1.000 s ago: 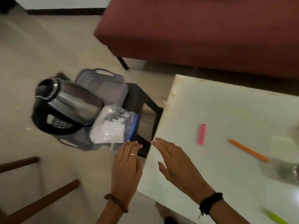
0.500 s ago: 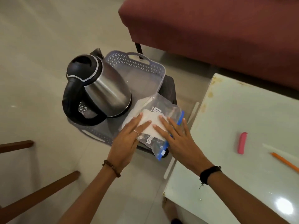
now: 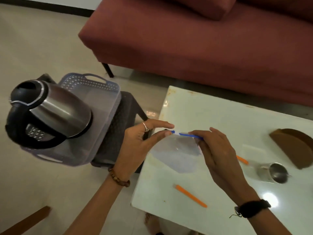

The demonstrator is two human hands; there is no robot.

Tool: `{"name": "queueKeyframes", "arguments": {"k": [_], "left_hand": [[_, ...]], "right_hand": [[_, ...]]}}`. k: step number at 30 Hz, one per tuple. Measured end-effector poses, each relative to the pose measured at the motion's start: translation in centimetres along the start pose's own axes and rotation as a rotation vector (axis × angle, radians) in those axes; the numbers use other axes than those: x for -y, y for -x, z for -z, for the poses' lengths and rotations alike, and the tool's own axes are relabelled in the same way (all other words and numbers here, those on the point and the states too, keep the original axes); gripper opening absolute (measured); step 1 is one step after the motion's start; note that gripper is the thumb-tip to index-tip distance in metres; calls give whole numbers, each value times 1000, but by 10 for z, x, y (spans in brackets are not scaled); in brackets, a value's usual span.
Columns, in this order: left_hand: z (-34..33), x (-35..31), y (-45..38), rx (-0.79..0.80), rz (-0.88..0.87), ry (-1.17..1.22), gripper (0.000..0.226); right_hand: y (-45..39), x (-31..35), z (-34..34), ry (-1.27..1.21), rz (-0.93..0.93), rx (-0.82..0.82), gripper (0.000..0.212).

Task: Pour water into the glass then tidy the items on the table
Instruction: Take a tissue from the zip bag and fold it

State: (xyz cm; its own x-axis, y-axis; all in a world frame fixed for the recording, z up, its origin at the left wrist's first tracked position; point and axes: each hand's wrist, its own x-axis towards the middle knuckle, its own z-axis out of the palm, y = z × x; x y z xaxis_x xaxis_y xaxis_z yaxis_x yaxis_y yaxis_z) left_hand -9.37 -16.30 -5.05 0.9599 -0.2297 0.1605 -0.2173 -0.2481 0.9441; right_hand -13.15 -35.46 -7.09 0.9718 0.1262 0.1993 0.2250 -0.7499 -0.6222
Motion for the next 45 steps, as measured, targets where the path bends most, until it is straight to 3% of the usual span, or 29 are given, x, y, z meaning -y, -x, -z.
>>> {"name": "queueKeyframes", "arguments": {"k": [4, 6, 8, 17, 22, 26, 28, 30, 34, 37, 40, 43, 45], "left_hand": [[-66, -8, -4, -38, 138, 232, 24], [-94, -9, -4, -39, 191, 309, 22], [-115, -10, -3, -19, 250, 358, 20], [-171, -8, -1, 112, 271, 243, 22], [-162, 6, -22, -64, 366, 256, 25], [-181, 3, -13, -159, 394, 117, 16], [-198, -4, 1, -293, 467, 48, 36], [-216, -13, 18, -355, 603, 124, 42], [-242, -24, 46, -128, 850, 362, 27], [-246, -23, 50, -110, 838, 450, 14], [-248, -23, 50, -105, 820, 498, 8], [-250, -22, 53, -70, 806, 525, 10], [-250, -20, 56, -67, 796, 525, 13]], "right_hand": [[30, -29, 37, -151, -227, 69, 21], [41, -41, 55, -179, -245, 73, 16], [47, -47, 67, -218, -235, 14, 24], [78, -74, 78, -246, -319, -90, 5], [125, -107, 93, -281, -446, -101, 9], [142, -113, 90, -389, -518, -69, 13], [143, -113, 87, -422, -551, -77, 17], [143, -113, 86, -435, -547, -79, 19], [143, -112, 85, -410, -507, -12, 21], [141, -113, 84, -398, -524, 46, 7], [132, -111, 85, -495, -583, -8, 21], [119, -112, 84, -551, -613, -52, 10], [114, -114, 84, -560, -621, -38, 15]]}}
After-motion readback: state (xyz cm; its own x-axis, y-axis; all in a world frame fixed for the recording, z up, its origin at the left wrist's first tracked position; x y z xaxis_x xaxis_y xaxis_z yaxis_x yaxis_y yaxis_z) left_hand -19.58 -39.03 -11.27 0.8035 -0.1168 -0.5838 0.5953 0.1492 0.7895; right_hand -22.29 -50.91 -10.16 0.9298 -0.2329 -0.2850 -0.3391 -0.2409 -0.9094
